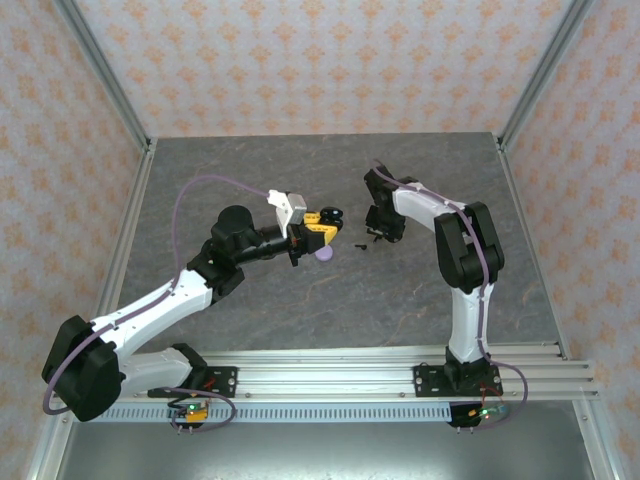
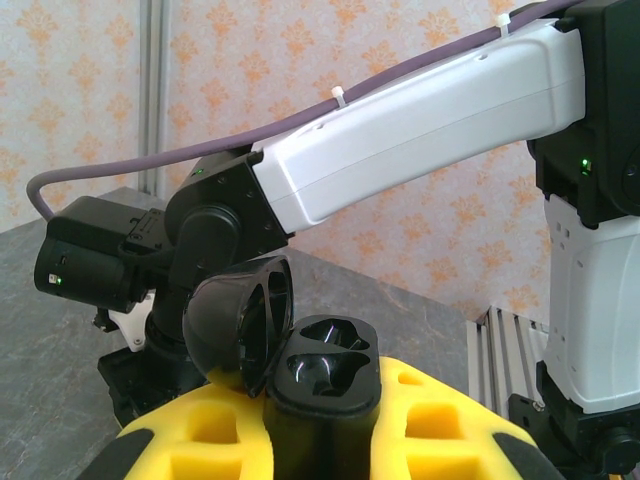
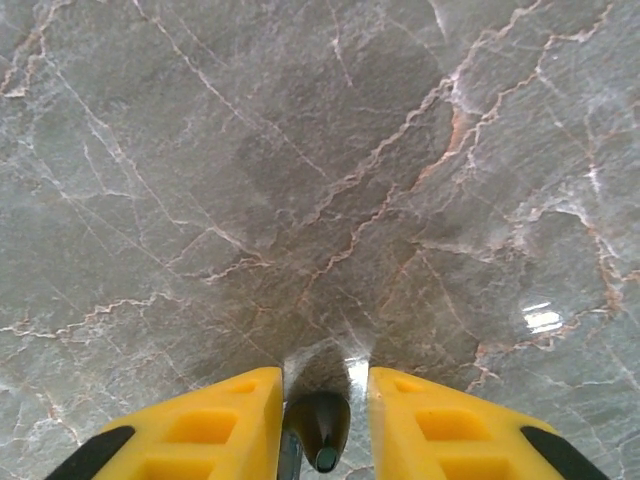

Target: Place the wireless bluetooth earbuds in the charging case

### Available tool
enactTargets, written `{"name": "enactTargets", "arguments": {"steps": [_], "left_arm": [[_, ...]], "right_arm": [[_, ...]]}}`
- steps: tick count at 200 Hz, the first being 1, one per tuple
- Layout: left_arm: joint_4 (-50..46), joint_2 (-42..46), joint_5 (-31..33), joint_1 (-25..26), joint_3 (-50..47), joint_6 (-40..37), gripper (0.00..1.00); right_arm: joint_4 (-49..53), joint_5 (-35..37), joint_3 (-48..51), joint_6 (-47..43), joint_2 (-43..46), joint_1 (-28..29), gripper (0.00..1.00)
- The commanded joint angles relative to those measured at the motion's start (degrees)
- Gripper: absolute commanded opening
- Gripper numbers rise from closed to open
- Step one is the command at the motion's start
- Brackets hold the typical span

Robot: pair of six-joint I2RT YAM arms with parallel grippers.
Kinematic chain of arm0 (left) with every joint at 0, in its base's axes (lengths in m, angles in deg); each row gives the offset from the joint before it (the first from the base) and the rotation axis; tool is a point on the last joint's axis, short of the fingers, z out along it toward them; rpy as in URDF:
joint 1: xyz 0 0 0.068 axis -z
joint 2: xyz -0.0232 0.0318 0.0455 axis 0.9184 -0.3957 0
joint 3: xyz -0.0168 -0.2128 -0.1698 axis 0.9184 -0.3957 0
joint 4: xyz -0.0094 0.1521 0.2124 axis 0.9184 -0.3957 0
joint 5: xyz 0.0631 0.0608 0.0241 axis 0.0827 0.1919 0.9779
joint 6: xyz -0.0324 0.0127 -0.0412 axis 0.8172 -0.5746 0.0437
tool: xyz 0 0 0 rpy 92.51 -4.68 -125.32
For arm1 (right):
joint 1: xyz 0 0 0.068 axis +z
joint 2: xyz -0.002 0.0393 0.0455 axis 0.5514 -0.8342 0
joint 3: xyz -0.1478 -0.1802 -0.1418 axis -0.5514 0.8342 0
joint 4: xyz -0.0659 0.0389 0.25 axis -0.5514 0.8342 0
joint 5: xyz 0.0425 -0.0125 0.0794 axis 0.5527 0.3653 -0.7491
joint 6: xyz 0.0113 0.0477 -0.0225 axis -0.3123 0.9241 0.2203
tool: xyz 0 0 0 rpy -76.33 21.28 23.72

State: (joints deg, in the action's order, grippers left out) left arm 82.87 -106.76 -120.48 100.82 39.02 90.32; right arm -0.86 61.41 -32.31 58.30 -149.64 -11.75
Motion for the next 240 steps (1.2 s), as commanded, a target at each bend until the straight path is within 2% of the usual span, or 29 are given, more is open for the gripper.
{"name": "enactTargets", "arguments": {"steps": [1,154,207,240], "left_arm": [[0.5,1.9,1.0,0.2,-0.3,-1.2,0.15],[-1.2,0.8,5.4,0.2,-1.4,-1.2,0.15],[1.0,-1.5,9.0,0.2,-3.2,0.8,0.15],[3.9,-5.2,10.7,0.2,-3.7,2.9,0.16]], "right_arm": [[0.7,0.1,-1.6,-0.2,-2.0,0.0,0.25],[0.5,-1.4,0.3,-15.0,0.9,0.1,0.18],[-2.7,1.1,3.0,-16.8,5.8,0.0,0.18],[-8.2,-1.5,7.2,-16.8,11.2,0.0,0.17]]}}
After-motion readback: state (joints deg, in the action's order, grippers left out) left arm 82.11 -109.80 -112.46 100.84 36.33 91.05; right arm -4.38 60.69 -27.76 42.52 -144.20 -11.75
